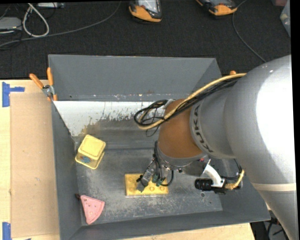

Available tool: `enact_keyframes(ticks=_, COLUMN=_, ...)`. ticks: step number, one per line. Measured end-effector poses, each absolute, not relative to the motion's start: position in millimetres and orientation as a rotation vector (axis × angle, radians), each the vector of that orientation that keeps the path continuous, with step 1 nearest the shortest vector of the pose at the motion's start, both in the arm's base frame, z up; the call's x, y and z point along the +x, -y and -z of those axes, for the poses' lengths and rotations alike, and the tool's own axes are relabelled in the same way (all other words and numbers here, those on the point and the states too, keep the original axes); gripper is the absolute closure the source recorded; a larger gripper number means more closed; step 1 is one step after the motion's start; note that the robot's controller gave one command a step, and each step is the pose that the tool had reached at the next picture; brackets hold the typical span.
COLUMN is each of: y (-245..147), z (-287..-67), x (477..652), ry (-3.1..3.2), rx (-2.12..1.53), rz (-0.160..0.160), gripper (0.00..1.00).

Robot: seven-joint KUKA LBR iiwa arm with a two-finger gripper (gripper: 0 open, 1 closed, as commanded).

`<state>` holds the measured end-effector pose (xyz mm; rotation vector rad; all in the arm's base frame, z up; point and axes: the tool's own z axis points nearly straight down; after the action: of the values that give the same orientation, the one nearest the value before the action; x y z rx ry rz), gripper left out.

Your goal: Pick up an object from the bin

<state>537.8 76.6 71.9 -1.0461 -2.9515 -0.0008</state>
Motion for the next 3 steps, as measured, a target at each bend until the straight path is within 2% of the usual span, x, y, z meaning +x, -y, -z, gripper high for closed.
enact_keyframes(ticks=1, y=-76.7, z=-71.9, x=537.8, ry=2.952, rx=-1.045, rz=0.001, gripper=1.0)
enact_keyframes(ticks=2, y=-89.0, z=-102.9, x=528.7, ry=2.95, rx=-1.042, rz=-0.003, gripper=1.0)
enact_keyframes(ticks=3, y=-57.7, z=-85.9, x=545.1, ry=2.946, rx=-1.059, rz=-0.001, gripper=1.0)
